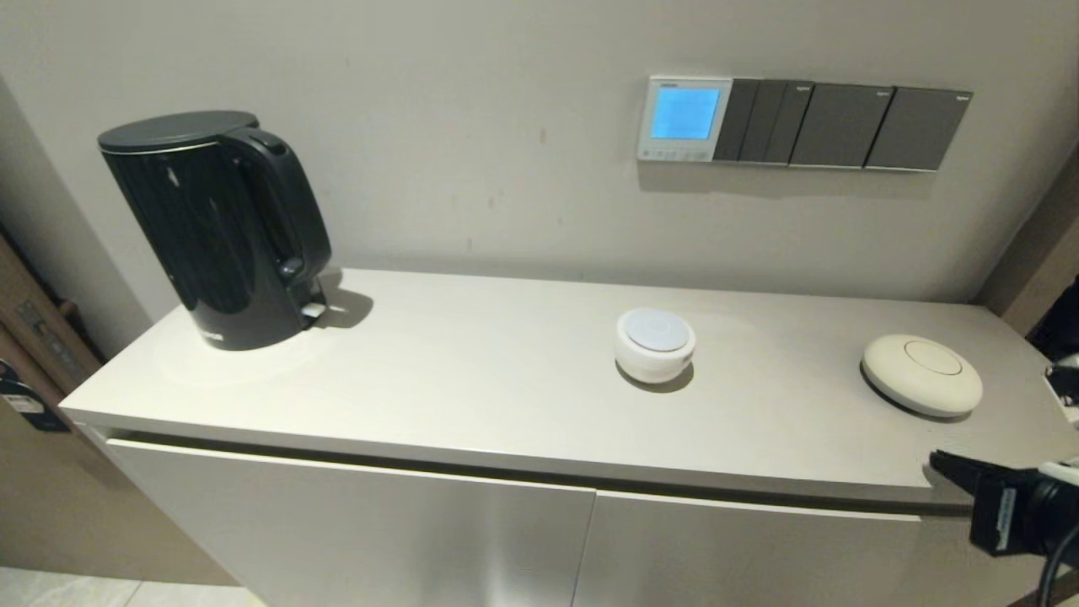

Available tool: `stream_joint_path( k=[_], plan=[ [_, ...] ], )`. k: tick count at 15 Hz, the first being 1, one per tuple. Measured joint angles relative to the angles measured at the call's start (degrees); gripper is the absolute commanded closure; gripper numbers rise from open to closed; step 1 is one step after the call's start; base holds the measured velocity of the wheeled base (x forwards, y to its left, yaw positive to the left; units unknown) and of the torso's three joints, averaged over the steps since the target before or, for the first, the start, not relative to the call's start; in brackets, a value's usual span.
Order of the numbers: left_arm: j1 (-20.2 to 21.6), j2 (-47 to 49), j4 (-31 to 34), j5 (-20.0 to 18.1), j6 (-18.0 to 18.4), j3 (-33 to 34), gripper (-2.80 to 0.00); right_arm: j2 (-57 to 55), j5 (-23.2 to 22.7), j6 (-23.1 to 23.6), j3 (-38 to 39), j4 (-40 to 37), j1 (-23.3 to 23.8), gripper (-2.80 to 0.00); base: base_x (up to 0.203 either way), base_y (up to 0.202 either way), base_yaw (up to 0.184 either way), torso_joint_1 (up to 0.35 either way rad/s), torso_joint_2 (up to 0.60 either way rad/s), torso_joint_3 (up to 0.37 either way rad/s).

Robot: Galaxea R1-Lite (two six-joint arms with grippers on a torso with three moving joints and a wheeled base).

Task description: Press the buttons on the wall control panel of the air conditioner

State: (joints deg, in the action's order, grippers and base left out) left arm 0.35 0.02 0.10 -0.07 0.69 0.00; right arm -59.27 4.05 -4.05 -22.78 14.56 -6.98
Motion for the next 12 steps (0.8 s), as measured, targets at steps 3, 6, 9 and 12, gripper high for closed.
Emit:
stream_joint_path(
  k=[3, 6, 9, 12],
  plan=[
    [0.0, 0.0, 0.0, 0.0, 0.0, 0.0, 0.00, 5.1, -0.9, 1.3, 7.4, 1.6, 1.4, 0.00, 0.000, 0.000, 0.000, 0.000, 0.00, 0.000],
    [0.0, 0.0, 0.0, 0.0, 0.0, 0.0, 0.00, 9.0, -1.1, 2.4, 14.7, 3.7, 1.7, 0.00, 0.000, 0.000, 0.000, 0.000, 0.00, 0.000],
    [0.0, 0.0, 0.0, 0.0, 0.0, 0.0, 0.00, 12.4, -2.7, 3.7, 20.9, 4.2, 3.4, 0.00, 0.000, 0.000, 0.000, 0.000, 0.00, 0.000],
    [0.0, 0.0, 0.0, 0.0, 0.0, 0.0, 0.00, 16.4, -5.8, 5.3, 22.5, 0.9, 6.9, 0.00, 0.000, 0.000, 0.000, 0.000, 0.00, 0.000]
  ],
)
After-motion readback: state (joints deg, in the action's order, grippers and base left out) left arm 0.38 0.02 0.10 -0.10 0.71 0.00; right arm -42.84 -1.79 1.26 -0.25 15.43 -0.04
